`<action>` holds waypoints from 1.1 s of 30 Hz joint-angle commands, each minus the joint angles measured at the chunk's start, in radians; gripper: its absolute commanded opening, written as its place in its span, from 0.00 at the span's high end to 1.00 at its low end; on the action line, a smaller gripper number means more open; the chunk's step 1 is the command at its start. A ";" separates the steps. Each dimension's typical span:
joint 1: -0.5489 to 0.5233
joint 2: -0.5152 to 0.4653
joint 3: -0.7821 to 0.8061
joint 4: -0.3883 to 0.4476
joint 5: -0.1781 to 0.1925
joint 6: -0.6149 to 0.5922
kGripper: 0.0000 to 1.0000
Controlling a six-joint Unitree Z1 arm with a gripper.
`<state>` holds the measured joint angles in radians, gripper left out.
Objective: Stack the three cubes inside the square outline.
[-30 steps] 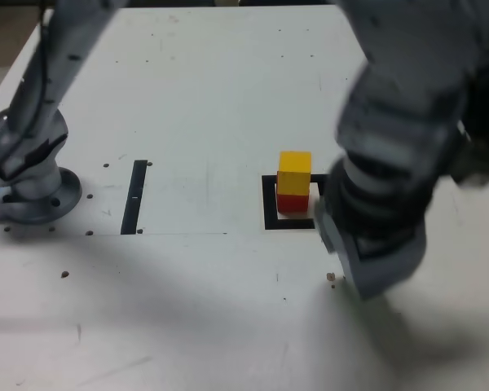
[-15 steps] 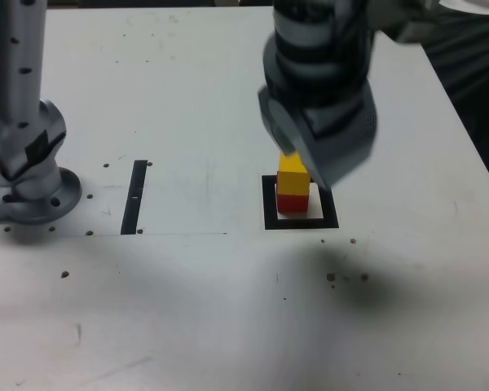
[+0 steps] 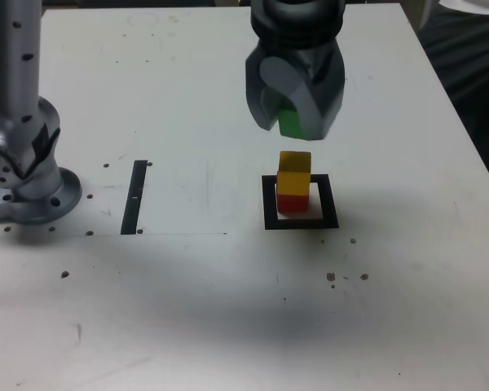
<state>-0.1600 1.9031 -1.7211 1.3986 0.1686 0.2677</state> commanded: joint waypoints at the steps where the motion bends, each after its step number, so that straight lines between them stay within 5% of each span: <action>1: 0.011 -0.001 0.003 -0.008 -0.015 -0.032 0.65; 9: 0.051 0.022 0.020 -0.013 -0.052 -0.140 0.65; 33: 0.024 0.048 0.061 -0.051 -0.118 -0.179 0.65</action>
<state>-0.1348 1.9438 -1.6615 1.3520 0.0521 0.0911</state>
